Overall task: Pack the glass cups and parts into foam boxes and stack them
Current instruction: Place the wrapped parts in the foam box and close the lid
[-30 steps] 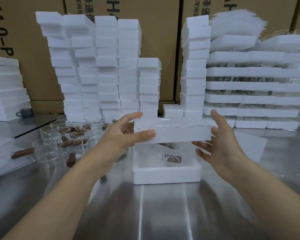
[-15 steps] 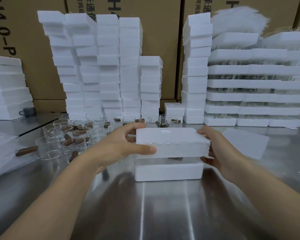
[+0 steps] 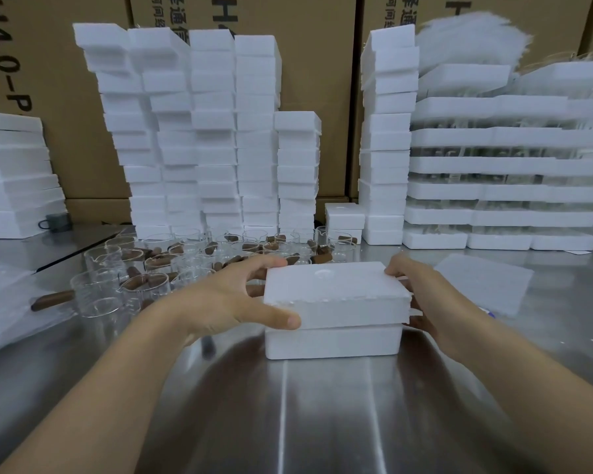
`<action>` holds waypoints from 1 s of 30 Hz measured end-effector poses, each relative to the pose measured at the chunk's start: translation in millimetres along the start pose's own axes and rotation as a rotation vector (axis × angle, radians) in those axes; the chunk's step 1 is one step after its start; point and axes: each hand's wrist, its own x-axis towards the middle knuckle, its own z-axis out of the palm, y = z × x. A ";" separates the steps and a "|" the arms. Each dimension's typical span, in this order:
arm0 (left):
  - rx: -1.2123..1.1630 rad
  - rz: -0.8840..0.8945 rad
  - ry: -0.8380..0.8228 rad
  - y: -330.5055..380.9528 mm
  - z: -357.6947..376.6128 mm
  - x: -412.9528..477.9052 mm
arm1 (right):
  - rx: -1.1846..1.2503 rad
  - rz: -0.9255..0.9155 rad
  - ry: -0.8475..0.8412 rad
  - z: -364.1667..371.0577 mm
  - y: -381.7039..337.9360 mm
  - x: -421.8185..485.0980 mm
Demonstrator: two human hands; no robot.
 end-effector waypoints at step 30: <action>-0.549 -0.060 0.178 28.0 20.9 -2.0 | 0.079 -0.212 -0.319 -29.5 -13.2 -9.2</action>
